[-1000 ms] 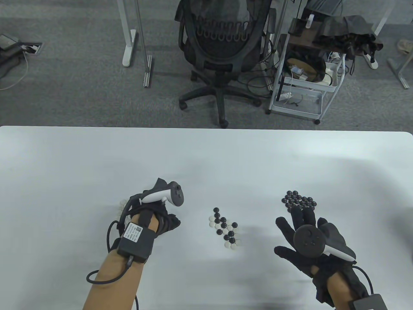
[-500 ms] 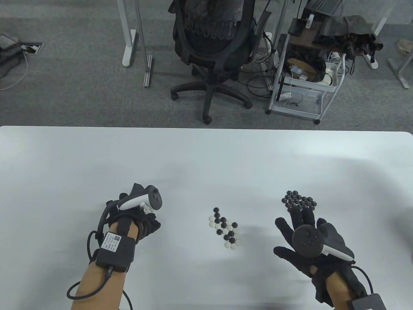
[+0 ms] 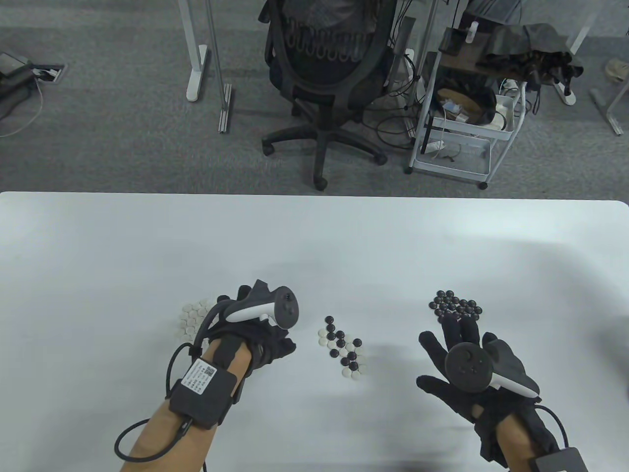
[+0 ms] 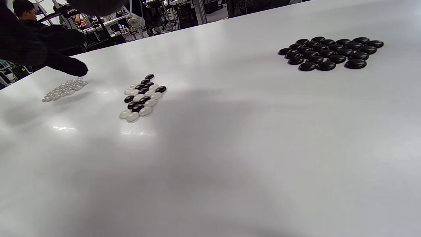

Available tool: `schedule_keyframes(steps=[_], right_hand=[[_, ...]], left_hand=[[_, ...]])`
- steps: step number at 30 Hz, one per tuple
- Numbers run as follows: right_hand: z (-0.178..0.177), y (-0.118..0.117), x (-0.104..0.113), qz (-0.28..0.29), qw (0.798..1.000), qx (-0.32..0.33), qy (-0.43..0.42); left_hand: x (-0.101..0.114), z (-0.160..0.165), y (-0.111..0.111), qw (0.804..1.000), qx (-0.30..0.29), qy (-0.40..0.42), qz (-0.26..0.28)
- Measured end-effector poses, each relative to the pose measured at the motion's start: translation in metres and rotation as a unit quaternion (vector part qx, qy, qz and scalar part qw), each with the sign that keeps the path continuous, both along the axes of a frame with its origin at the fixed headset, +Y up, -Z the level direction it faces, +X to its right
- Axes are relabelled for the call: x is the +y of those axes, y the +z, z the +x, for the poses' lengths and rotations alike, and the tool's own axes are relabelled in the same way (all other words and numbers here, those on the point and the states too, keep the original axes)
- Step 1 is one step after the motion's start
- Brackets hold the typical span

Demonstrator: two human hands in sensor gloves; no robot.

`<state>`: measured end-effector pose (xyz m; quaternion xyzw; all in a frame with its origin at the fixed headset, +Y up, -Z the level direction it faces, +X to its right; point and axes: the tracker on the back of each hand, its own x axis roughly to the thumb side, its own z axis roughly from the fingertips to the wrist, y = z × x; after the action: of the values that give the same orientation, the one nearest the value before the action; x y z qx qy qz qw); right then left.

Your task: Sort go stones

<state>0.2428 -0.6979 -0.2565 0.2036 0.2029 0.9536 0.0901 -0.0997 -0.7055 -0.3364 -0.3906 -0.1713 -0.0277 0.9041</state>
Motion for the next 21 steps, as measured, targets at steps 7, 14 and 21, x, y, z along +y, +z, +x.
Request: schedule_keyframes(steps=[7, 14, 21], right_hand=[[0.002, 0.001, 0.002, 0.003, 1.000, -0.003, -0.005], [0.002, 0.001, 0.002, 0.001, 1.000, -0.004, -0.006], [0.002, 0.001, 0.003, 0.001, 1.000, -0.002, -0.006]], left_hand=[[-0.022, 0.044, -0.011, 0.999, -0.031, 0.021, -0.028], [-0.046, 0.053, -0.009, 0.998, -0.050, -0.020, -0.036], [-0.044, 0.003, 0.025, 0.998, -0.048, -0.036, -0.022]])
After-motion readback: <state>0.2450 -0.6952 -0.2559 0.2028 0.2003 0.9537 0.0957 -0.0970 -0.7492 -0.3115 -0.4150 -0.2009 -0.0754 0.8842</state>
